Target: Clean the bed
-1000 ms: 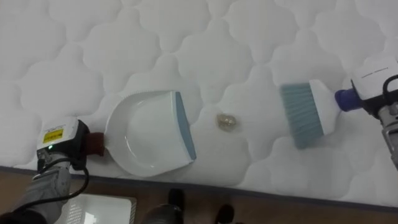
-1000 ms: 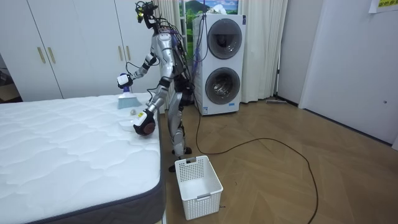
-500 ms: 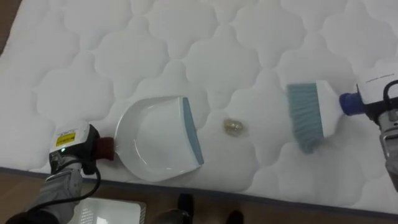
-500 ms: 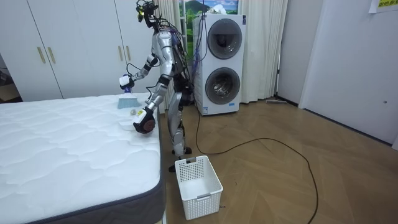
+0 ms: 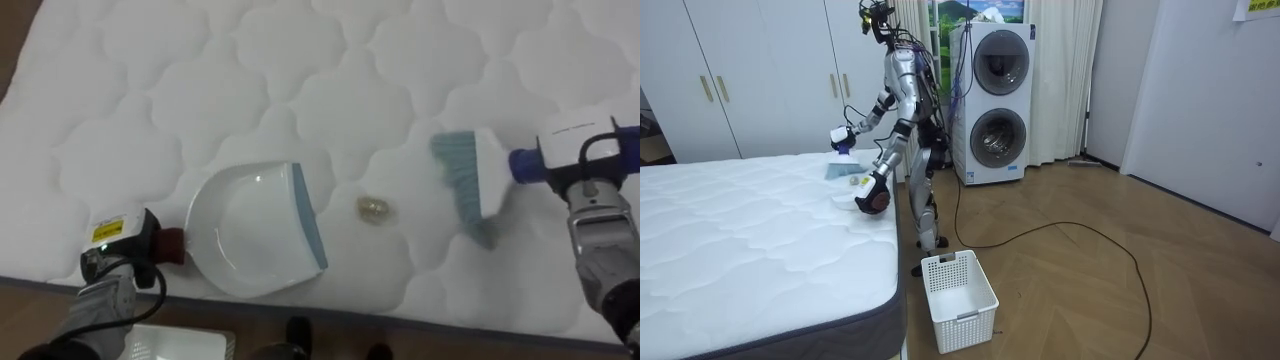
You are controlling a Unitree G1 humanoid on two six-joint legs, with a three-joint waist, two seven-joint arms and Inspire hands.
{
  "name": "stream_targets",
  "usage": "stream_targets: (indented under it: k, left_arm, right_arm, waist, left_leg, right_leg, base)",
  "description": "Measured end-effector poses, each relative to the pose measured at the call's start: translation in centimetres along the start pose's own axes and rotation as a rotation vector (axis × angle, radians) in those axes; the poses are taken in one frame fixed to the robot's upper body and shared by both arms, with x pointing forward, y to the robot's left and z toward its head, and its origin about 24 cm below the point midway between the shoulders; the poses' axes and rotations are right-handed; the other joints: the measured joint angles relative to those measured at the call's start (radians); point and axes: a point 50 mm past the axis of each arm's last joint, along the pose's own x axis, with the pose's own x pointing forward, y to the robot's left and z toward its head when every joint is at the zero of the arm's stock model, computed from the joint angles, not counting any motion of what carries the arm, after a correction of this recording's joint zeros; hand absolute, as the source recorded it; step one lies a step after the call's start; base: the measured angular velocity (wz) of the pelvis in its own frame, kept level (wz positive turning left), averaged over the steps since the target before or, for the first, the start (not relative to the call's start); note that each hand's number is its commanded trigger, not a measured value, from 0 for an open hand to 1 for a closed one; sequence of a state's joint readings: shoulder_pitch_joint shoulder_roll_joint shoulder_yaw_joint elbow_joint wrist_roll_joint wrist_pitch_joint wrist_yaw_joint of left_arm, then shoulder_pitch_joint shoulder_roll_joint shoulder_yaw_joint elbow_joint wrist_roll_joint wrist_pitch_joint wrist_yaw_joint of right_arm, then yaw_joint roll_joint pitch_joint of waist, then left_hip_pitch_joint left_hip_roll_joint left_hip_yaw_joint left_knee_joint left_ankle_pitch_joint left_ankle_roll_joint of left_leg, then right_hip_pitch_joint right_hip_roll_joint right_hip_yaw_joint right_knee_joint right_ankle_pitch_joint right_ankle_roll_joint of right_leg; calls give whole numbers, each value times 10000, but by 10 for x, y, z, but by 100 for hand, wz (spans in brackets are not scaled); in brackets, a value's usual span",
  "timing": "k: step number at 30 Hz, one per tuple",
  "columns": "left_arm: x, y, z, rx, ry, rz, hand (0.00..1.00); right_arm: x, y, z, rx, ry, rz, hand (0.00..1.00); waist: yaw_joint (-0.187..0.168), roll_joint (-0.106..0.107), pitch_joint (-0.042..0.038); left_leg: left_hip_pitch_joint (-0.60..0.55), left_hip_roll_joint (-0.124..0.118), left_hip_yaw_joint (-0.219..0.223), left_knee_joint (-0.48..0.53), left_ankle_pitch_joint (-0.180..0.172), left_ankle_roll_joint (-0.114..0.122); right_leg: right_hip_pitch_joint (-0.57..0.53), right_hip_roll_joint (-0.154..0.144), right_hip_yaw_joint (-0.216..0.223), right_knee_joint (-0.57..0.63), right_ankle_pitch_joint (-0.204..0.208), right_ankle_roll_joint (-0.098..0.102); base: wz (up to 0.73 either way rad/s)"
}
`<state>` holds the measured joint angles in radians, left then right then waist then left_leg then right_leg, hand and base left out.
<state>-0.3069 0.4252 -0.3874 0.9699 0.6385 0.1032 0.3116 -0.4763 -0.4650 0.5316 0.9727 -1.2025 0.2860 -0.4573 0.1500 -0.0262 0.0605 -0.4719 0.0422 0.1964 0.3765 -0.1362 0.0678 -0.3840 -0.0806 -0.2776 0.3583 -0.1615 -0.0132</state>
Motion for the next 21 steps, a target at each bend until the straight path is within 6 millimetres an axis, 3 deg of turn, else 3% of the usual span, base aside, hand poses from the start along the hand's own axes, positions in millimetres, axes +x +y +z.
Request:
stream_targets:
  k: [7,9,21]
  left_arm:
    - [0,-2,0,-13,184,-172,100]
    - [-1,-4,1,-37,183,-314,100]
    - [-1,-6,1,-228,164,-683,100]
  right_arm:
    - [-5,2,18,440,-470,569,100]
    - [-7,3,21,526,-526,656,100]
    - [-23,-6,61,1624,-1648,1044,100]
  waist:
    - [-138,145,-87]
    - [-176,243,-159]
    - [-384,264,-179]
  left_leg:
    - [-119,-17,-3,1,4,4]
    - [-94,-20,22,-22,7,2]
    - [-52,-35,42,-166,98,-13]
  right_leg:
    - [-156,-38,4,52,15,4]
    - [-148,-37,27,67,15,4]
    - [-140,-42,34,35,17,-1]
  base:
    - [-3]
    - [0]
    - [1]
